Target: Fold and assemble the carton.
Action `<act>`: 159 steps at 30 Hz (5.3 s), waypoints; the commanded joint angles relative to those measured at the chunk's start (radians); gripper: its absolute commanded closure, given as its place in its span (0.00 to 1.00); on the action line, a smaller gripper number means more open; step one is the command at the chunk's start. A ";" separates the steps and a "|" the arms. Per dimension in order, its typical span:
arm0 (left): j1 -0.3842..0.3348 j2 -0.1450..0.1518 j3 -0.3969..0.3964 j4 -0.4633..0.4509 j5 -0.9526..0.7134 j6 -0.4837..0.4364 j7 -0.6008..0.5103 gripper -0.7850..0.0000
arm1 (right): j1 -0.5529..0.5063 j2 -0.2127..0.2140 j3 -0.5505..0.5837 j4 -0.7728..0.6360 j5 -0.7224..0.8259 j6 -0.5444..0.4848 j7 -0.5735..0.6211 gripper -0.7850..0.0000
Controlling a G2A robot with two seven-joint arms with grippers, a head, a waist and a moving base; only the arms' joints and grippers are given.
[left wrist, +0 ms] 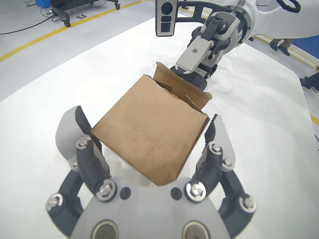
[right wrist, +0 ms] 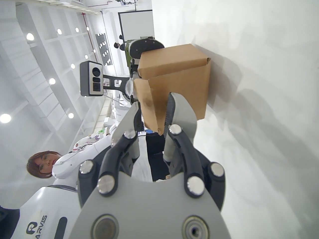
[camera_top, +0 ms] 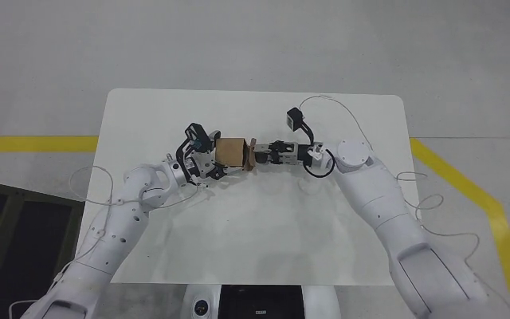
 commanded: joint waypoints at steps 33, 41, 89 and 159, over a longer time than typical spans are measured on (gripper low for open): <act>0.017 -0.001 -0.037 -0.021 0.002 -0.015 -0.015 0.00 | 0.094 -0.017 -0.051 -0.016 -0.180 0.043 -0.001 0.66; 0.019 -0.002 -0.042 -0.023 0.003 -0.016 -0.017 0.00 | 0.094 -0.018 -0.056 -0.028 -0.204 0.057 0.000 0.77; 0.047 -0.010 -0.058 -0.056 -0.002 0.002 -0.024 0.00 | 0.150 -0.046 -0.089 0.011 -0.265 0.088 0.015 0.91; -0.018 0.052 -0.400 -0.056 -0.173 0.010 -0.184 0.00 | -0.455 0.188 0.673 -0.740 -0.738 -0.292 -0.460 0.00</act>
